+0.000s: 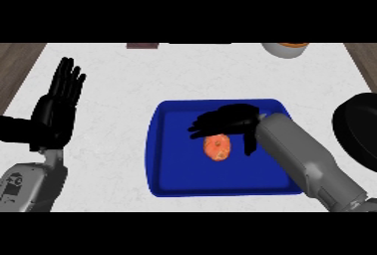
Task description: Pick the squash from the tray and place it in the pot
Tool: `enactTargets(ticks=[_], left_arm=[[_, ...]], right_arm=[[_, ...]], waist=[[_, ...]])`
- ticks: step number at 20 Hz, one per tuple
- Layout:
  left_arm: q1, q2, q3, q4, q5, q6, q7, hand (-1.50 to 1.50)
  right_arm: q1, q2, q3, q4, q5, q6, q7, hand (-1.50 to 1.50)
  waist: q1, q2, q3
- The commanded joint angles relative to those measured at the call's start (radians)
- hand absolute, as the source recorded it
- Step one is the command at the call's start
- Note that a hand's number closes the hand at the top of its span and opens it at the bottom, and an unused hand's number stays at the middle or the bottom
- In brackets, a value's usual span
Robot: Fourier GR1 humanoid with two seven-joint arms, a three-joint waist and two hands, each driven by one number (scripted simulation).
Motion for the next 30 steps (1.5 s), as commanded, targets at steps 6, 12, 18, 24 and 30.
enactTargets(ticks=[6,12,18,24,30], left_arm=[[-0.026,-0.038,0.037,0.055,-0.031,-0.027,-0.032,0.0],[-0.013,-0.024,0.059,-0.003,-0.034,-0.042,0.021,0.0],[-0.005,-0.006,0.09,0.006,-0.003,-0.076,0.025,0.0],[-0.007,-0.012,0.072,-0.039,-0.038,-0.063,0.049,0.0],[-0.07,-0.049,0.086,0.075,-0.05,-0.048,0.011,0.0]], right_arm=[[0.017,0.128,-0.056,0.166,0.118,-0.102,-0.074,-1.5],[0.021,0.165,-0.076,0.232,0.173,-0.104,-0.104,-1.5],[0.098,0.149,-0.035,0.103,0.197,-0.194,-0.208,1.5],[0.083,0.175,-0.065,0.094,0.211,-0.199,-0.186,1.5],[0.128,0.128,-0.136,-0.017,0.179,-0.266,-0.156,1.5]], waist=[[0.003,0.002,0.0],[0.004,0.002,0.0],[-0.006,-0.001,0.0],[0.001,0.0,0.0],[-0.019,0.0,0.0]])
